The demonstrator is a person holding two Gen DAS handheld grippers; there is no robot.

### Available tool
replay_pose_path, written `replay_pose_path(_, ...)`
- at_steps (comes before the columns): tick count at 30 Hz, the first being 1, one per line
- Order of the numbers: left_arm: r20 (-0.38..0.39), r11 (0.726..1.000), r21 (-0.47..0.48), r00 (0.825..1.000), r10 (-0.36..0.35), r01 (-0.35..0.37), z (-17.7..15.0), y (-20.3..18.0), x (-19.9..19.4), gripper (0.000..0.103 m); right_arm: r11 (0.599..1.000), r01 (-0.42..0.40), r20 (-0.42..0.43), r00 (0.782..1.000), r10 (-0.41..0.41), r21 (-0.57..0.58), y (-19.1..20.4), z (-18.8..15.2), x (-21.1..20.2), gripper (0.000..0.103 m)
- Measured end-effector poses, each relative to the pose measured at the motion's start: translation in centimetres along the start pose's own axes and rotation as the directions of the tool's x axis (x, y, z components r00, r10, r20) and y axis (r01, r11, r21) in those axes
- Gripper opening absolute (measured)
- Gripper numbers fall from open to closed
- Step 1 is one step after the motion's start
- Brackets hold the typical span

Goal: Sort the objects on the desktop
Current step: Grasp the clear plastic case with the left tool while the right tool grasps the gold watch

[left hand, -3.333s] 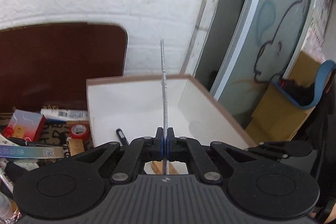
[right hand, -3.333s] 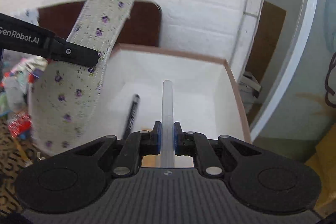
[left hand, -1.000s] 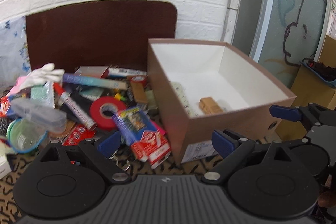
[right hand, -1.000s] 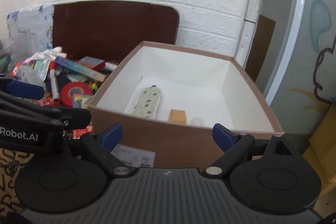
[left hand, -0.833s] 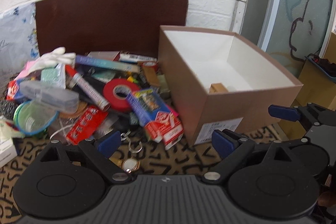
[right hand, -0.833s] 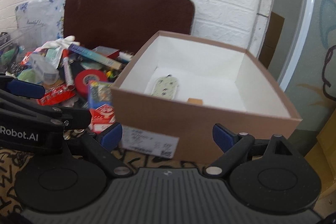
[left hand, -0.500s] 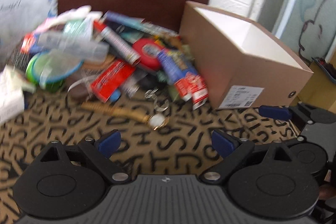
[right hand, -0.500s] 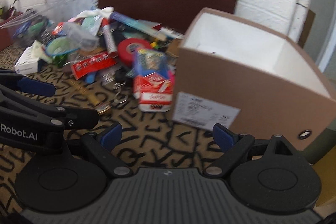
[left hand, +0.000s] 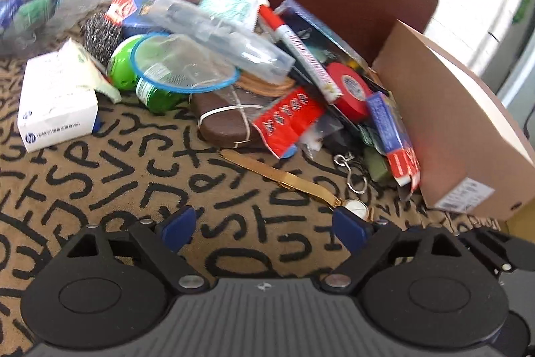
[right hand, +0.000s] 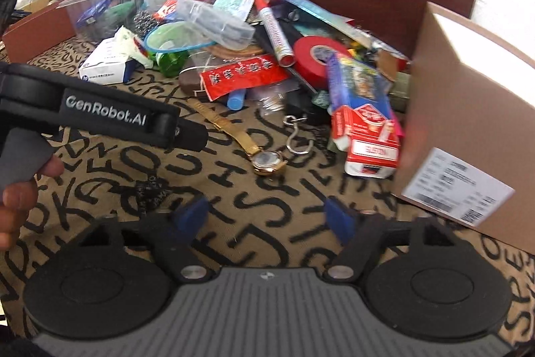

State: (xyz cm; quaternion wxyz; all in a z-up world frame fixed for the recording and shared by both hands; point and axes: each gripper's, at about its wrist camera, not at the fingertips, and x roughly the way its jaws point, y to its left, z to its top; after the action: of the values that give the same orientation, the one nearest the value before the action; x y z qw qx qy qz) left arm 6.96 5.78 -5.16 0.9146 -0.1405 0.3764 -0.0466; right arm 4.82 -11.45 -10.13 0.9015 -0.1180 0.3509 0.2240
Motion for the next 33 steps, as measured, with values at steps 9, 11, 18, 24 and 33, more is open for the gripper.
replay_pose_path(9,0.042,0.994,-0.103,0.998,-0.044,0.048,2.5,1.1,2.1,0.078,0.998,-0.026,0.019,0.999,0.027,-0.048,-1.0,2.1,2.8,0.054)
replay_pose_path(11,0.040,0.991,-0.124,0.998,-0.041,0.046,3.1,1.2,2.8,0.071,0.997,-0.041,0.020,0.999,0.043,-0.066,-1.0,2.3,3.3,0.049)
replay_pose_path(18,0.021,0.987,-0.153,0.998,-0.052,0.055,3.8,0.8,4.1,0.064,0.995,-0.071,0.017,0.997,0.073,-0.071,-0.6,1.8,3.4,0.026)
replay_pose_path(24,0.012,0.987,-0.162,1.000,-0.023,0.025,3.8,1.0,4.3,0.041,0.990,-0.106,0.001,0.994,0.106,-0.097,0.8,0.6,1.7,0.025)
replay_pose_path(33,0.044,0.986,-0.159,0.998,-0.049,0.055,2.9,0.8,3.1,0.000,0.983,-0.154,-0.001,0.988,0.155,-0.099,1.7,-1.0,0.0,0.019)
